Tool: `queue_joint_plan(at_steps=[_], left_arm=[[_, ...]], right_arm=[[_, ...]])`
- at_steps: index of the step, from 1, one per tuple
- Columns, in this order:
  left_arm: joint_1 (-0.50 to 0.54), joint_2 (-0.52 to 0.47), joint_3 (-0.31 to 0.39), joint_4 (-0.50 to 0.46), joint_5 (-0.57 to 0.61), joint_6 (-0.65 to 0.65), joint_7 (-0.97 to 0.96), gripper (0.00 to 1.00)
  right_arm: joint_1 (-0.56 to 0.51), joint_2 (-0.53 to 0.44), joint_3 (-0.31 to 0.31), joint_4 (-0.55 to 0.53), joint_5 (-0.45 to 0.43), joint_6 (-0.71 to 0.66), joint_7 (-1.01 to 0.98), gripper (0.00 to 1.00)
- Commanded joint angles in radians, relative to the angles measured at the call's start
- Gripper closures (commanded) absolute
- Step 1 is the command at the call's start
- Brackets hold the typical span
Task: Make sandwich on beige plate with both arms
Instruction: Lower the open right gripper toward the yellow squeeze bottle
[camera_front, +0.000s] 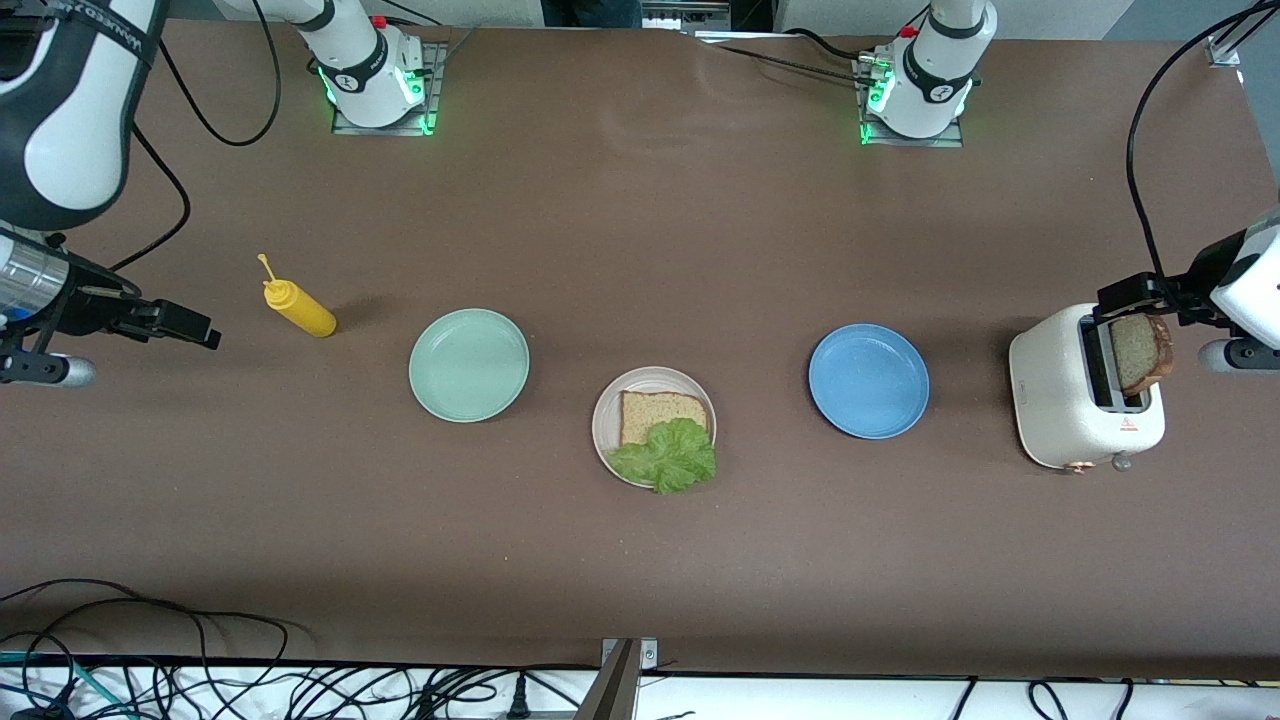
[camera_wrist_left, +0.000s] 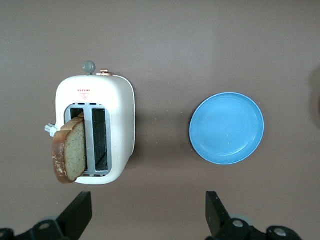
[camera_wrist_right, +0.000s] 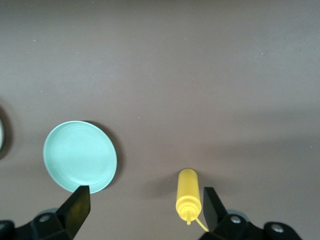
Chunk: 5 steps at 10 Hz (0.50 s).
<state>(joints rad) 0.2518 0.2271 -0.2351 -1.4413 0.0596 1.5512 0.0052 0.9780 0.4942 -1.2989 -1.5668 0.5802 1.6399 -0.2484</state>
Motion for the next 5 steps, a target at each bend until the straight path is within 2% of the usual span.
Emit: queue_joint_plan(at_steps=[1,3,5], left_arm=[[0.001,-0.006,-0.004,0.012,0.016,-0.019,-0.007,0.0],[0.001,-0.005,-0.003,0.012,0.016,-0.019,-0.007,0.0],[0.001,-0.005,-0.003,0.012,0.016,-0.019,-0.007,0.0]], right_arm=[[0.01,-0.023,-0.022,0.034,0.021,-0.101,0.02,0.0],[-0.028,-0.02,-0.005,0.036,0.018,-0.097,0.02,0.0],[-0.268,-0.073,0.264,0.101,-0.014,-0.103,0.061,0.0]])
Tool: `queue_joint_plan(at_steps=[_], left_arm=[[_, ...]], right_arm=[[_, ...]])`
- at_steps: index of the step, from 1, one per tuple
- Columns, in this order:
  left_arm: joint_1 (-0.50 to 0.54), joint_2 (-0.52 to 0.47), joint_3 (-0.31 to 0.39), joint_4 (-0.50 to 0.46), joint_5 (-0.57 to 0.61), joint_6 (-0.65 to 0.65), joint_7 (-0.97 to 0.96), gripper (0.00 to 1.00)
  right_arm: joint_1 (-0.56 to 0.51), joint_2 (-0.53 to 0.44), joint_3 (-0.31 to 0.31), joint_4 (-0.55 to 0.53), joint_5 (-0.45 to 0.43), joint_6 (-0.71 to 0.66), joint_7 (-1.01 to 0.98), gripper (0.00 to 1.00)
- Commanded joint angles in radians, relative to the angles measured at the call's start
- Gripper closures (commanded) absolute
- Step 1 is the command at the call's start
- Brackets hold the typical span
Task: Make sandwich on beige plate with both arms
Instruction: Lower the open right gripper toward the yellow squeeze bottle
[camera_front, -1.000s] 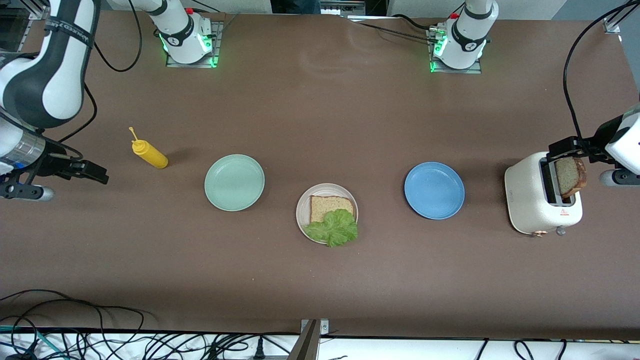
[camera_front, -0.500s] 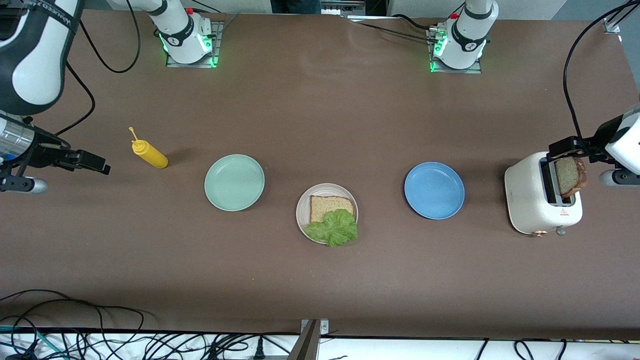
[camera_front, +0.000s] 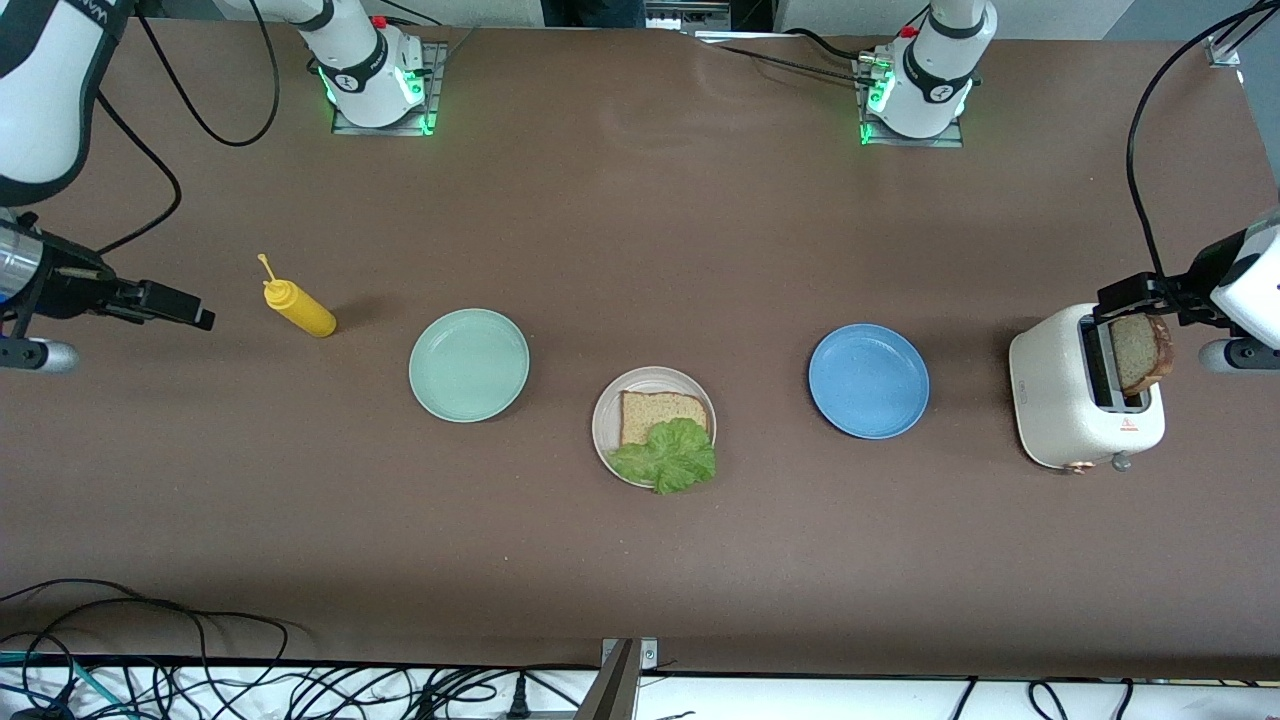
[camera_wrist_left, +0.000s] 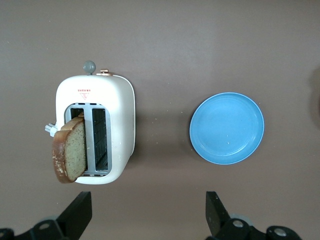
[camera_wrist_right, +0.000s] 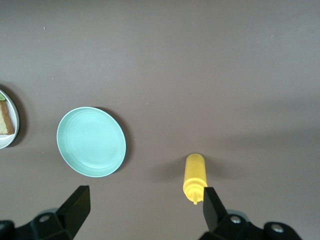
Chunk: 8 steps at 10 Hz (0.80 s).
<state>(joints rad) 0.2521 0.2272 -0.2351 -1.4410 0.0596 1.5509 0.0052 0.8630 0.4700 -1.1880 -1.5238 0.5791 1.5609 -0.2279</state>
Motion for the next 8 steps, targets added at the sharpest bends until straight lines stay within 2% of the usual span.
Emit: queue_joint_plan(at_steps=[1,3,4,5,8], left_arm=[[0.001,-0.005,-0.003,0.011,0.016,-0.018,-0.007,0.0],[0.001,-0.005,-0.003,0.013,0.016,-0.018,-0.007,0.0],[0.001,-0.006,-0.004,0.013,0.016,-0.018,-0.007,0.0],[0.001,-0.005,-0.003,0.013,0.016,-0.018,-0.007,0.0],[0.001,-0.005,-0.003,0.013,0.016,-0.018,-0.007,0.0]], right_arm=[[-0.268,-0.101,0.306,0.063,-0.094,-0.019,0.068,0.0],[-0.585,-0.224,0.745,0.056,-0.319,0.014,0.167,0.0],[-0.719,-0.266,0.913,0.034,-0.387,0.031,0.18,0.0],[-0.79,-0.292,0.991,-0.002,-0.407,0.06,0.18,0.0],[-0.959,-0.419,1.203,-0.233,-0.456,0.308,0.179,0.0]])
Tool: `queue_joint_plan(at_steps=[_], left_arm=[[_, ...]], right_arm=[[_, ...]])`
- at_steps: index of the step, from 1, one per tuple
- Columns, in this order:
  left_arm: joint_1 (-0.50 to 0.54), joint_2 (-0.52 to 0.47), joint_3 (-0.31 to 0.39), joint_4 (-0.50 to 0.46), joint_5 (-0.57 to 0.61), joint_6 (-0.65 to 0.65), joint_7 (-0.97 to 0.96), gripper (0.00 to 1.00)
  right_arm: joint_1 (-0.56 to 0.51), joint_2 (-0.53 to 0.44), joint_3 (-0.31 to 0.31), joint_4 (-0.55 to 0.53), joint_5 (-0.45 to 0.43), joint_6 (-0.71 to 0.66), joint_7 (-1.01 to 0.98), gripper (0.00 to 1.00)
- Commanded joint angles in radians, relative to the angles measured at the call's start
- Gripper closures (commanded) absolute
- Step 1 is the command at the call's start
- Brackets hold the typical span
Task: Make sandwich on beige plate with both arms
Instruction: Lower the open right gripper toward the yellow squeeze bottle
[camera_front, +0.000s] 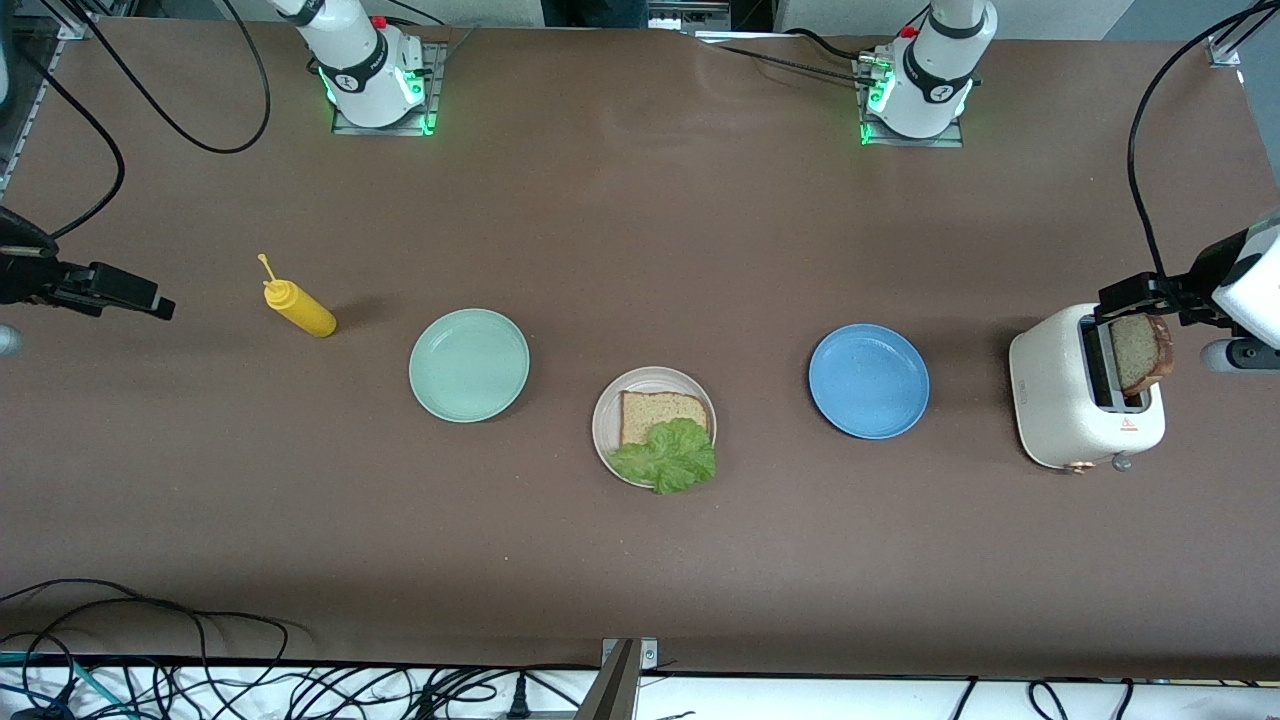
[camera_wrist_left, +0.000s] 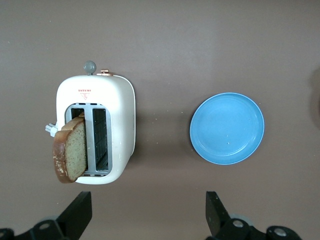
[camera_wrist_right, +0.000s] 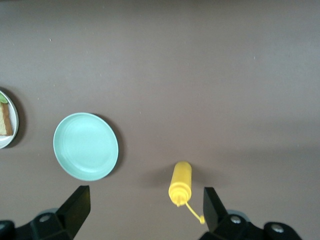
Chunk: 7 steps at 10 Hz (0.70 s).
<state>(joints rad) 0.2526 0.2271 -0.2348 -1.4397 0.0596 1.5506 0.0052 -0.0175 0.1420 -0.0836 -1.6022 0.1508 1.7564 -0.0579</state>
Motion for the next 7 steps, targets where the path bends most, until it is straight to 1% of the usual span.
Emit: queue_joint_plan(at_steps=[1,3,4,5,6,7], left_arm=[[0.0,-0.005,-0.003,0.012,0.016,-0.018,-0.007,0.0],[0.0,-0.006,-0.003,0.012,0.016,-0.018,-0.007,0.0],[0.0,-0.005,-0.003,0.012,0.016,-0.018,-0.005,0.0],[0.0,-0.006,-0.003,0.012,0.016,-0.02,-0.007,0.0],[0.0,-0.005,-0.003,0.01,0.016,-0.018,-0.005,0.0],[0.004,-0.005,-0.001,0.01,0.016,-0.018,-0.001,0.0]], right_arm=[[-0.096,-0.082,0.116,-0.163,-0.028,0.12,0.01,0.0],[-0.094,-0.075,0.111,-0.169,-0.019,0.114,0.006,0.0],[-0.094,-0.081,0.111,-0.195,-0.019,0.117,-0.012,0.0],[-0.096,-0.094,0.108,-0.229,-0.017,0.123,-0.067,0.0],[-0.096,-0.096,0.07,-0.24,-0.013,0.121,-0.15,0.0],[-0.098,-0.096,0.053,-0.242,-0.008,0.121,-0.265,0.0]])
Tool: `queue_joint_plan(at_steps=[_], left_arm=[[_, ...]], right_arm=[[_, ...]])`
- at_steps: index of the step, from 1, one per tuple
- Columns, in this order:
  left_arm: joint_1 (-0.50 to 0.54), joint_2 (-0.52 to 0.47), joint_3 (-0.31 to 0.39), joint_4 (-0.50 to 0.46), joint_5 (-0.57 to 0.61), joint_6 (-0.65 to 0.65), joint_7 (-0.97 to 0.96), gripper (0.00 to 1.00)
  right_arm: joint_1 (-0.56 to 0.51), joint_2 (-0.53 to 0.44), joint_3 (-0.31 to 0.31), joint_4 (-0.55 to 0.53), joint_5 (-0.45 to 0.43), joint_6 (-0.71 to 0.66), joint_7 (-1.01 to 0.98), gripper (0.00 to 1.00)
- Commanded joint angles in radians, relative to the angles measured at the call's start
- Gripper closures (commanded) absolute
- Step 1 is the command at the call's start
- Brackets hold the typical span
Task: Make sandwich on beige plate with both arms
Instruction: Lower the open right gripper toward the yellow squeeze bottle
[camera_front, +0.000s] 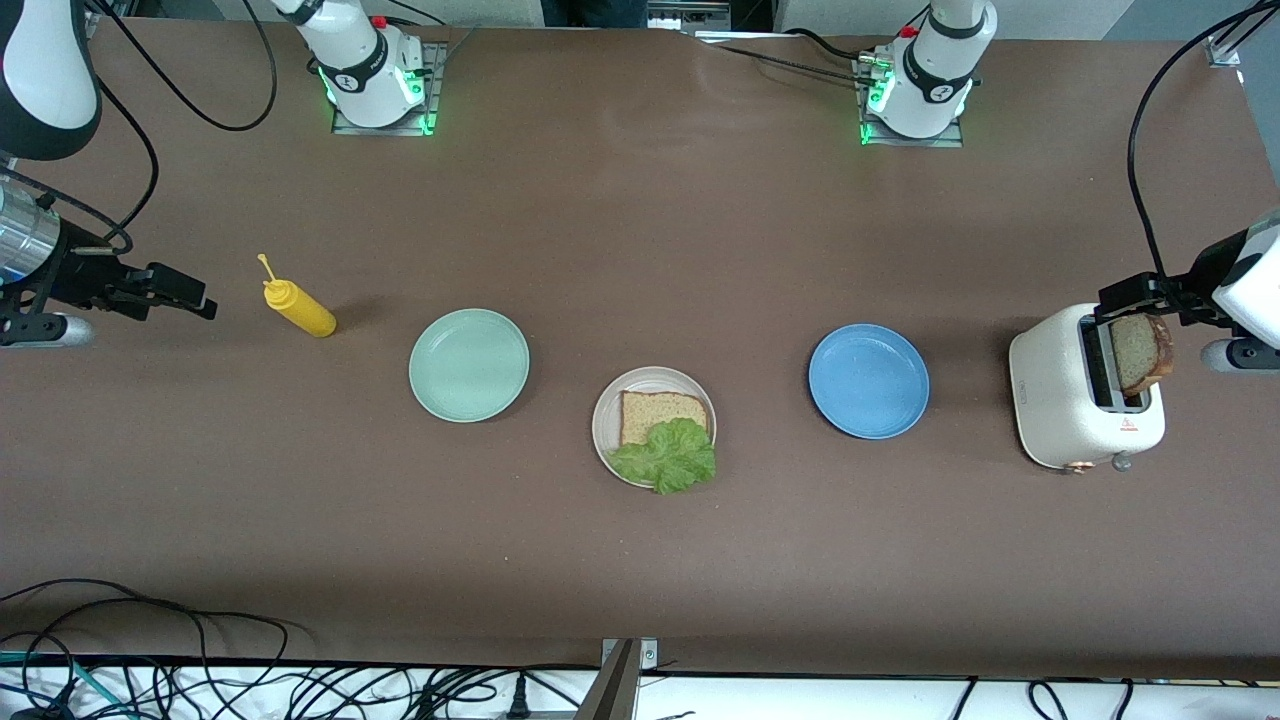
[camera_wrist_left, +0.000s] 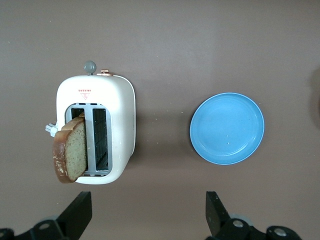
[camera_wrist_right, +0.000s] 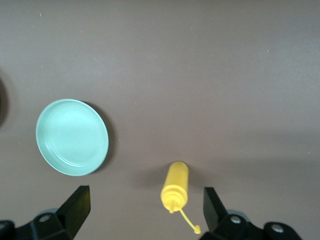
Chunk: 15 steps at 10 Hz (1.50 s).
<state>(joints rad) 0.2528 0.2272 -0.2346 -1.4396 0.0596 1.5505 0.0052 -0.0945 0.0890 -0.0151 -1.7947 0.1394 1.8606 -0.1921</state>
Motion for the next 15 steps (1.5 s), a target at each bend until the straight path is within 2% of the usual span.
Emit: queue_joint_plan(at_steps=[1,3,5,7,9,11,13,15], left_arm=[[0.006,-0.005,-0.002,0.01,0.016,-0.018,0.001,0.0],[0.006,-0.005,-0.002,0.01,0.016,-0.018,-0.001,0.0],[0.006,-0.005,-0.003,0.01,0.016,-0.018,-0.001,0.0],[0.006,-0.005,-0.003,0.01,0.016,-0.018,-0.001,0.0],[0.006,-0.005,-0.003,0.01,0.016,-0.02,-0.001,0.0],[0.006,-0.005,-0.003,0.01,0.016,-0.02,-0.001,0.0],[0.006,-0.005,-0.003,0.01,0.016,-0.021,-0.002,0.0],[0.006,-0.006,-0.003,0.01,0.016,-0.021,-0.002,0.0]], right_arm=[[-0.021,-0.048,-0.063,-0.057,0.028,0.011,-0.244,0.0],[-0.021,-0.043,-0.168,-0.092,0.177,0.009,-0.552,0.0],[-0.021,-0.037,-0.244,-0.156,0.325,0.008,-0.859,0.0],[-0.024,0.012,-0.314,-0.176,0.471,-0.041,-1.179,0.0],[-0.03,0.11,-0.397,-0.176,0.613,-0.119,-1.472,0.0],[-0.095,0.248,-0.411,-0.169,0.765,-0.228,-1.727,0.0],[-0.123,0.32,-0.411,-0.15,0.805,-0.251,-1.851,0.0],[-0.129,0.415,-0.41,-0.117,0.886,-0.314,-1.984,0.0]])
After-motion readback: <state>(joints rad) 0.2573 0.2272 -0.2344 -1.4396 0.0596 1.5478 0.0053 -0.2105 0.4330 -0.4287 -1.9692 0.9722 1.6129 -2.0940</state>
